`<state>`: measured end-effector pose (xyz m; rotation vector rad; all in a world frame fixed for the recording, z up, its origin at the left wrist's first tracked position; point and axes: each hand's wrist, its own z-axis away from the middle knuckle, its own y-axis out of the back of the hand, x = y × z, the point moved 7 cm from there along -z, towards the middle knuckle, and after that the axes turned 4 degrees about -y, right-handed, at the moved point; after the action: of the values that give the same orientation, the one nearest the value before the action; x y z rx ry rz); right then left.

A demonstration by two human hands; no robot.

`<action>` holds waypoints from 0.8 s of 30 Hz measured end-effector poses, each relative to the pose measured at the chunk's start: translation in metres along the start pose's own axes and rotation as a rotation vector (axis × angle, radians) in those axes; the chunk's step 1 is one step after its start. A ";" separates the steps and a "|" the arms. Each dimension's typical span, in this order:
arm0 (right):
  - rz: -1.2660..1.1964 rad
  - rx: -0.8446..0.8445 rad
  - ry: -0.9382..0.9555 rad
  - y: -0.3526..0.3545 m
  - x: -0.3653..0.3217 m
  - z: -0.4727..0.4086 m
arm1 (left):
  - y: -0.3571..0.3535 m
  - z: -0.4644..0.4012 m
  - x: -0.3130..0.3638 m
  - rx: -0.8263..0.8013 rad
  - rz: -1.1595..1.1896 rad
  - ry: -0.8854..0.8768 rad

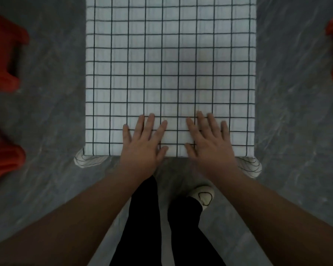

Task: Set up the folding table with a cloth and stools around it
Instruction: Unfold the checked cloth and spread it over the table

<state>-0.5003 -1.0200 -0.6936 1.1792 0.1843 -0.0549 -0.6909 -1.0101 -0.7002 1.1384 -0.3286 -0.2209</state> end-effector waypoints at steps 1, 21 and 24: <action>0.017 0.005 -0.010 0.000 0.006 0.002 | -0.001 0.004 -0.005 0.010 0.002 -0.004; 0.054 0.025 0.080 0.033 -0.070 -0.073 | 0.050 -0.047 -0.061 0.054 -0.002 -0.022; 0.089 0.015 0.061 0.034 -0.057 -0.089 | 0.049 -0.054 -0.088 0.018 -0.037 -0.024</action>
<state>-0.5614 -0.9278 -0.6854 1.2035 0.1858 0.0580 -0.7532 -0.9147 -0.6883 1.1613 -0.3317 -0.2641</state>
